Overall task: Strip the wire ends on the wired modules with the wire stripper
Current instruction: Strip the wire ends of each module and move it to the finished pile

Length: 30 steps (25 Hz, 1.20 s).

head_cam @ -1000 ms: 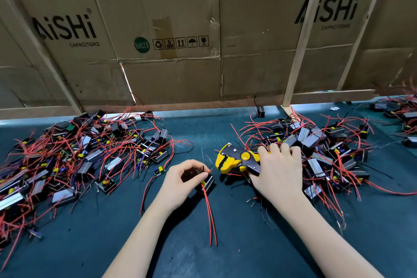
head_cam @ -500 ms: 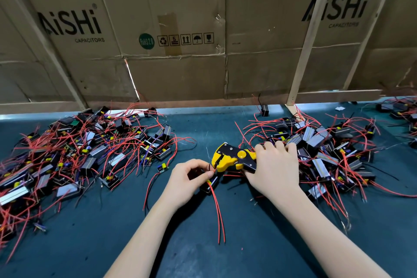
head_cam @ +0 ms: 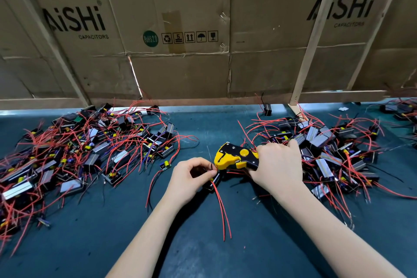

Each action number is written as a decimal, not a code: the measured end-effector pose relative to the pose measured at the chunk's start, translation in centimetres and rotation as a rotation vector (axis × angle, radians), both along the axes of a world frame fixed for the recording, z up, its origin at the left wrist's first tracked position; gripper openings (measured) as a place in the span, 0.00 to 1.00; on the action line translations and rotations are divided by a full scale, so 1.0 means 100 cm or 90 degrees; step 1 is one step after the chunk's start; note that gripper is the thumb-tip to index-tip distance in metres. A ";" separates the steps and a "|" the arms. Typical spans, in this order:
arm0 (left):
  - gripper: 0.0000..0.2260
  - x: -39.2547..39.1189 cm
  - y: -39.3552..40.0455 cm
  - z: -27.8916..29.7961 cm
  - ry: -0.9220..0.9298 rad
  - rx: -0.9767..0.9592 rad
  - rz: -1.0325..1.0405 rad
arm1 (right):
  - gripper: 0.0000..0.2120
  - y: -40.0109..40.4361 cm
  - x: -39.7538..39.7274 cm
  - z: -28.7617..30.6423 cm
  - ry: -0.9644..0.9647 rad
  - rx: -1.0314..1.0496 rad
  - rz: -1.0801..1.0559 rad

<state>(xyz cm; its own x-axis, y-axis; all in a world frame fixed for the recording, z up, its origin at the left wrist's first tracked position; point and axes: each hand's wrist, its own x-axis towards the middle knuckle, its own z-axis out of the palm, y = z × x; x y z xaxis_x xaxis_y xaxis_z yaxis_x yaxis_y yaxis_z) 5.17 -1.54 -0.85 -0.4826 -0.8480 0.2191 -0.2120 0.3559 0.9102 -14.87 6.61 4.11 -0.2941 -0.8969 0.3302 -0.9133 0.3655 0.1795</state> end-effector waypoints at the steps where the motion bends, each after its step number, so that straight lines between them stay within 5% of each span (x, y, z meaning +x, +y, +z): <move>1: 0.05 0.000 0.000 0.000 0.002 -0.002 -0.001 | 0.19 -0.001 -0.001 0.001 0.001 0.001 0.006; 10: 0.06 0.004 -0.002 0.005 -0.054 -0.016 -0.016 | 0.22 0.002 -0.014 -0.015 0.044 -0.207 0.038; 15: 0.08 0.005 -0.002 0.013 -0.043 0.083 -0.049 | 0.25 0.010 -0.018 -0.035 -0.054 -0.370 0.011; 25: 0.05 0.002 -0.007 0.027 -0.134 0.132 -0.099 | 0.22 0.016 -0.014 -0.035 -0.207 -0.482 0.049; 30: 0.06 -0.008 -0.008 0.029 -0.180 0.108 -0.024 | 0.21 0.015 -0.015 -0.031 -0.256 -0.496 0.045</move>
